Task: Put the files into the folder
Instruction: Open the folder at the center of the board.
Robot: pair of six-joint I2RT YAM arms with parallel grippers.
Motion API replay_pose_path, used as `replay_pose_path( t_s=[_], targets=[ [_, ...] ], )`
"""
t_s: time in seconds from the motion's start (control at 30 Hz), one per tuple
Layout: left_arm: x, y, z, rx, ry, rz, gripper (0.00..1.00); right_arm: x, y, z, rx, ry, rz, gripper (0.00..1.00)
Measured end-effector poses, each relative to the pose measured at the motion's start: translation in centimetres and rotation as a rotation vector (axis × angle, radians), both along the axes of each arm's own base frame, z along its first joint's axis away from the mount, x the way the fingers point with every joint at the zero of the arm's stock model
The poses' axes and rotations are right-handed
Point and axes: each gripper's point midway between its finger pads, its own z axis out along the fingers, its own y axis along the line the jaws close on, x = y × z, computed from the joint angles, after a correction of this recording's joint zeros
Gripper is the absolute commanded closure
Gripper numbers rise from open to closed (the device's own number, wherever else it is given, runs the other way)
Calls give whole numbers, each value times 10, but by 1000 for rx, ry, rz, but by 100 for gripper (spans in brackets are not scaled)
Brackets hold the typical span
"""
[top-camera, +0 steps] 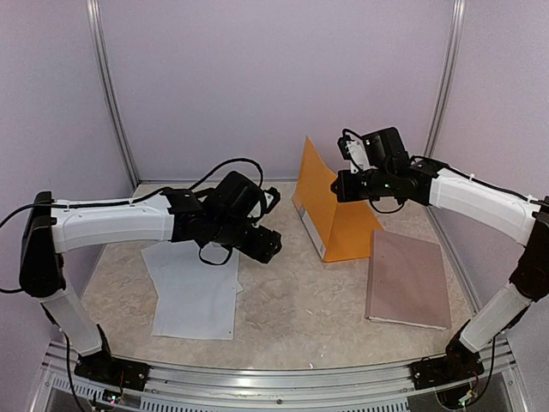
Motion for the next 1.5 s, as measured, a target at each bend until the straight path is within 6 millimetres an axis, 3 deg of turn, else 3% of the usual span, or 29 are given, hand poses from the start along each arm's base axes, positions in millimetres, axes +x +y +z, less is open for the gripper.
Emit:
replay_pose_path(
  t_s=[0.17,0.33,0.5,0.67,0.8,0.9,1.2,1.33,1.5],
  targets=[
    [27,64,43,-183,70,245,15,-25,49,-17,-156,-16,93,100],
    [37,117,62,-299,149,433,13,-44,106,-41,-290,-34,164,99],
    [39,156,64,-357,199,561,13,-65,158,-71,-376,-36,240,87],
    [34,182,61,-373,218,633,12,-80,190,-104,-417,-4,306,58],
    [30,192,56,-368,223,655,12,-85,202,-121,-404,39,353,32],
    [27,195,48,-351,236,663,11,-90,210,-132,-393,69,387,18],
    [25,197,35,-353,275,666,7,-97,217,-148,-313,158,476,11],
    [32,188,29,-399,320,648,6,-89,197,-162,-246,233,476,7],
    [53,165,-9,-405,441,636,1,-74,167,-182,-108,336,467,3]
  ],
)
